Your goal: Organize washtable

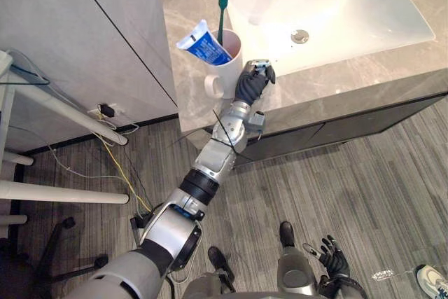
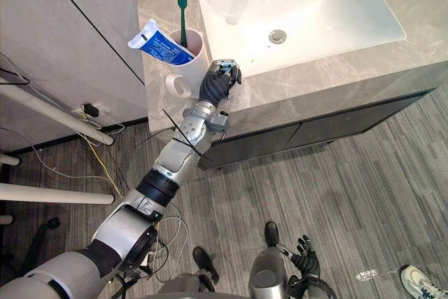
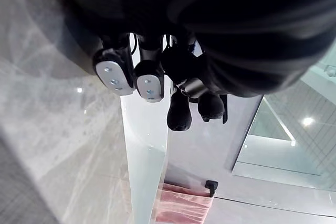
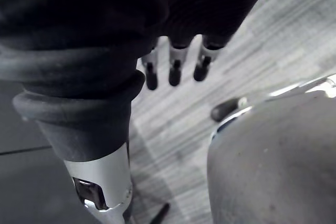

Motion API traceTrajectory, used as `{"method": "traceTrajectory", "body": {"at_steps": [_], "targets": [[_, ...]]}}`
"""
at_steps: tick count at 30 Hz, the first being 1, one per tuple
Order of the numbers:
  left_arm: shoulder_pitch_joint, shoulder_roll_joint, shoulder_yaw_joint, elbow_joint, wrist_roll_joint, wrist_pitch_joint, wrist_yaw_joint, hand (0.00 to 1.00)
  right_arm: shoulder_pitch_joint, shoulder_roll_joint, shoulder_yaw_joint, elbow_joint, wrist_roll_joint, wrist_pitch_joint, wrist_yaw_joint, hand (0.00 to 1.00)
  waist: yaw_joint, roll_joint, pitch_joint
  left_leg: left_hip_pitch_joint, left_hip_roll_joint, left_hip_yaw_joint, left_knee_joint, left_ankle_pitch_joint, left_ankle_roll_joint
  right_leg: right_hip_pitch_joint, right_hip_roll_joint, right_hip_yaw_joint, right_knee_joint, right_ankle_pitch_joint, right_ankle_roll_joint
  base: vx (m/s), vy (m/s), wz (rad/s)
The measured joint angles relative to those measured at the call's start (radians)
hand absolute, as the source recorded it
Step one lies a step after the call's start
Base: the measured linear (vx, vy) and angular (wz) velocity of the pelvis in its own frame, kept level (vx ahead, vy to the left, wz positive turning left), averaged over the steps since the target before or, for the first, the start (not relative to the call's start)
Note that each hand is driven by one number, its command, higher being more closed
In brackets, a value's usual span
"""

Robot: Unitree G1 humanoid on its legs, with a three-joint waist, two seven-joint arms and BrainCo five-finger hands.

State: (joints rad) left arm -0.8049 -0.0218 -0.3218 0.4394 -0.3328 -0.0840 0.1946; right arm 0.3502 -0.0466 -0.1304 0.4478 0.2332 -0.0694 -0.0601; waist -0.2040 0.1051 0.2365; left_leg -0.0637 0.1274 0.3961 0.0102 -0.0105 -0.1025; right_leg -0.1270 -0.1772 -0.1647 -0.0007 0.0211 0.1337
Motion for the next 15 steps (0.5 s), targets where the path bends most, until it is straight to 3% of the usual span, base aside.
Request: {"method": "traceTrajectory", "body": {"at_steps": [15], "targets": [[0.001,0.074,0.02,0.008,0.003,0.011,-0.023,1.0,0.0,-0.001,0.0,0.001,0.0,0.0,0.007,0.0,0.001,0.005,-0.001,-0.009,0.001,-0.012,0.008,0.0,0.0,-0.002,0.0,0.0,-0.003,0.012,0.0,-0.01,-0.008,0.0]]}}
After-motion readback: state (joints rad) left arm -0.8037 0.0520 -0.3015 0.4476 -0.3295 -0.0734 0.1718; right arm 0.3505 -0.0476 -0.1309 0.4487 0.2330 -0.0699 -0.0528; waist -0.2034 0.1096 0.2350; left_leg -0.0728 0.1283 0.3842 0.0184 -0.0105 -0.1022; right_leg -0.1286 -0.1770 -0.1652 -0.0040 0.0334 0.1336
